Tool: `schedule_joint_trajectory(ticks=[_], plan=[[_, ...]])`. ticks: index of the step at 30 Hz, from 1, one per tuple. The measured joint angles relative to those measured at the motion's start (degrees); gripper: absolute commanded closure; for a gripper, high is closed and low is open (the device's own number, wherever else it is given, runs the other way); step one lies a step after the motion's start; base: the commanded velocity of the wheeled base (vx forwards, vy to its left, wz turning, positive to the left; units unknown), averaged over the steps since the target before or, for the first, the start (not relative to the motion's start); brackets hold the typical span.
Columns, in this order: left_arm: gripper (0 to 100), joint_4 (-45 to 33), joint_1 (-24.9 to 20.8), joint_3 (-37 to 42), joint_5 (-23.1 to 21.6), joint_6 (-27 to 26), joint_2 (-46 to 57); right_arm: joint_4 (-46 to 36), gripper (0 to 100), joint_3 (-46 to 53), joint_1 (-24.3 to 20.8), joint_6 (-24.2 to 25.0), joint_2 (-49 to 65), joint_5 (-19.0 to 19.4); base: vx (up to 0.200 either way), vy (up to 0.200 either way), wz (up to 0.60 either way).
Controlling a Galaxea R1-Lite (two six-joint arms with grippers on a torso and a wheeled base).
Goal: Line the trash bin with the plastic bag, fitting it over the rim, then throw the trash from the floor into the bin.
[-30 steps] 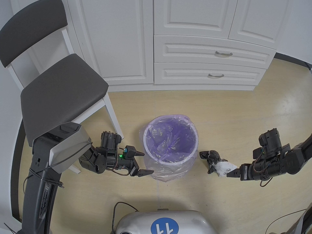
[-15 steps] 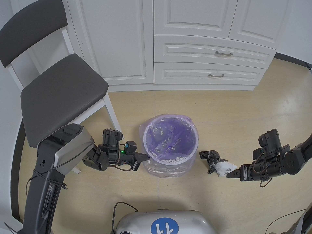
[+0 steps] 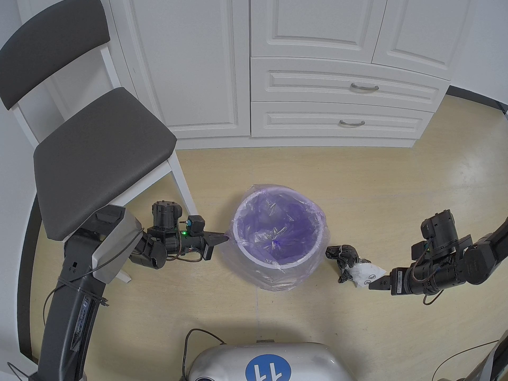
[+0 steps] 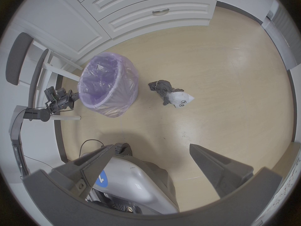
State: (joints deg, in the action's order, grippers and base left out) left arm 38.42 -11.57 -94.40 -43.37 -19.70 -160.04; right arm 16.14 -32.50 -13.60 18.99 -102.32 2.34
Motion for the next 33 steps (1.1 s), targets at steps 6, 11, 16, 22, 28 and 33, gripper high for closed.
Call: schedule_joint_trajectory(ticks=[6,11,16,22,28,33], plan=[[100,2.6,0.3,-2.4,-0.2,2.4,-3.0,0.0,0,0.0,0.0,0.0,-0.2,0.0,0.0,0.0,0.0],[100,3.3,-0.8,-6.8,-0.1,6.4,-5.4,0.0,0,-0.1,-0.1,0.0,-0.5,0.0,0.0,0.0,0.0],[100,3.8,-2.4,-12.5,0.4,9.7,-8.5,0.0,0,-0.1,-0.6,0.0,-1.3,0.0,0.0,0.0,0.0],[0,3.2,-2.7,-14.1,0.7,10.8,-10.1,0.0,0,-0.3,-0.8,0.0,-2.3,0.0,0.0,0.0,0.0],[0,2.1,-2.8,-14.8,0.9,10.8,-10.8,0.0,0,-0.3,-0.8,0.0,-2.7,-0.1,0.0,0.0,0.0],[0,2.3,-2.6,-15.5,0.8,10.6,-11.1,0.0,0,-0.3,-0.8,0.0,-2.8,-0.1,0.0,0.0,0.0]])
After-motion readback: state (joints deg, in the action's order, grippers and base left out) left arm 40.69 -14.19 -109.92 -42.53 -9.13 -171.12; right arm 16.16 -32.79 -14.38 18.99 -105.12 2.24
